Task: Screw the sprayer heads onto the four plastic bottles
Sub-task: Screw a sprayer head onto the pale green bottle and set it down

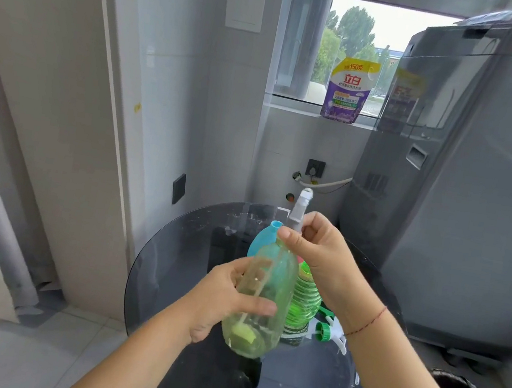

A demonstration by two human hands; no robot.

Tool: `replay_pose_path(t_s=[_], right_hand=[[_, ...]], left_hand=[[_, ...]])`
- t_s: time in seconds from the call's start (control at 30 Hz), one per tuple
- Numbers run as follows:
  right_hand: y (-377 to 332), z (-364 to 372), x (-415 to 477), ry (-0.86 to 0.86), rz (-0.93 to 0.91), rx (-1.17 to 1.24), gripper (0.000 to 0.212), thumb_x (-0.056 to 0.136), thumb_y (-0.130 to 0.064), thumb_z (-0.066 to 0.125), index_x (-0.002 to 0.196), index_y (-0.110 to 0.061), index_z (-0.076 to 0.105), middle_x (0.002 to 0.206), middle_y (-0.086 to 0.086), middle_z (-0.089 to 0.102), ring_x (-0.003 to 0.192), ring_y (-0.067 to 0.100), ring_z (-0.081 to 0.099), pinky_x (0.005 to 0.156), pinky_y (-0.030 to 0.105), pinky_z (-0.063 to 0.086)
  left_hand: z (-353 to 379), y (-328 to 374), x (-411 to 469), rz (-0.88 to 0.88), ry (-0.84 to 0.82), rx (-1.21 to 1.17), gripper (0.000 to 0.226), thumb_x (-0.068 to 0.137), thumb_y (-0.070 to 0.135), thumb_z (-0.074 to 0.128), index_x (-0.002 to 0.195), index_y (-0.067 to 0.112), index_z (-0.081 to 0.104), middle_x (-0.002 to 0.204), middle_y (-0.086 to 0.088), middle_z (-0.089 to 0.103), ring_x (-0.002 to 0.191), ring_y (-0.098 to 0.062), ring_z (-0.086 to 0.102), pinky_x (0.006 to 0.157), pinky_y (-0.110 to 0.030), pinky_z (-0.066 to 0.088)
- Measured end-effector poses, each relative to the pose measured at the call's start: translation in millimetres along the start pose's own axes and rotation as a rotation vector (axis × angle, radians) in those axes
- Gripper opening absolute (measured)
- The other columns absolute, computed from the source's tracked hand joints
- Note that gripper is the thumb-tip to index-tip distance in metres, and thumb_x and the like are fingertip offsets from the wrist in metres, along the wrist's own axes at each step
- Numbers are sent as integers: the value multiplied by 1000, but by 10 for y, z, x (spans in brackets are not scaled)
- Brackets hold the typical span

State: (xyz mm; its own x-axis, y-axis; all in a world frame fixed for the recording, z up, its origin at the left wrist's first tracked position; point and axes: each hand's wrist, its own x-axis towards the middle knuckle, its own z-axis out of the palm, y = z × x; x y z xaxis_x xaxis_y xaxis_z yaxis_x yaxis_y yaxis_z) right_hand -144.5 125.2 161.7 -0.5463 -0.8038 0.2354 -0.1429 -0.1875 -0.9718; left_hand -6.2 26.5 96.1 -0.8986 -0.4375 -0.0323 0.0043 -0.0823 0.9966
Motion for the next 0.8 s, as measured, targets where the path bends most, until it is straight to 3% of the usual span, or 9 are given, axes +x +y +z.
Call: replay_pose_path(t_s=[0.1,0.17,0.3,0.37,0.43,0.53,0.6,0.67,0.8], right_hand=[[67,111,-17,229,-5,-1,26,83,-20,71,91,-3,53,86,21,60,78,30,60,71,29,50],[108,215,-30,282,-26,3,29,90,-24,62,98,3,55,88,12,72,79,17,70,64,20,53],[155,381,-36,310,-132,-105,28,95,-25,53,86,1,59,72,-6,71,67,2,64,62,20,53],[146,332,-39,304,-157,-88,22,95,-25,55,83,-7,61,77,9,72,70,12,64,65,29,56],[120,219,-43,285,-160,-45,29,93,-30,57,85,-2,61,84,27,68,72,24,59,70,43,53],[95,4,-82,203,-154,44,39,85,-41,57,87,-4,66,79,9,73,80,20,68,77,26,55],[81,-18,-101,140,-125,44,40,84,-40,57,92,-3,67,83,5,74,88,19,70,84,27,55],[102,3,-95,134,-98,18,40,85,-37,59,100,0,67,91,8,75,91,19,70,87,32,54],[95,62,-84,228,-75,-18,26,89,-27,63,100,-4,69,99,19,74,85,29,67,85,47,53]], left_hand=[[271,14,8,88,409,300,75,51,31,91,118,40,58,112,17,59,110,-9,55,90,-27,46],[445,12,5,180,635,495,76,55,36,88,123,36,54,107,19,49,106,-8,42,85,-25,40],[634,-15,-1,261,815,509,72,57,39,84,121,28,52,109,11,46,104,-11,35,84,-32,44],[599,-28,-3,258,692,437,77,54,42,85,121,31,49,114,13,45,110,-9,37,88,-31,45],[424,-23,5,150,370,269,82,49,46,87,122,38,48,121,14,50,115,-7,47,93,-28,46],[131,17,9,-115,-201,-68,90,47,35,95,126,29,54,123,2,60,118,-18,60,97,-35,50],[36,-29,13,-181,-331,-117,89,48,29,94,128,22,55,121,-4,60,120,-26,59,101,-43,48],[118,-99,22,-119,-187,-2,80,50,31,91,121,30,54,121,3,59,113,-18,60,95,-38,49],[413,-200,32,105,449,396,76,50,41,86,109,43,39,118,13,45,110,-11,50,85,-27,48]])
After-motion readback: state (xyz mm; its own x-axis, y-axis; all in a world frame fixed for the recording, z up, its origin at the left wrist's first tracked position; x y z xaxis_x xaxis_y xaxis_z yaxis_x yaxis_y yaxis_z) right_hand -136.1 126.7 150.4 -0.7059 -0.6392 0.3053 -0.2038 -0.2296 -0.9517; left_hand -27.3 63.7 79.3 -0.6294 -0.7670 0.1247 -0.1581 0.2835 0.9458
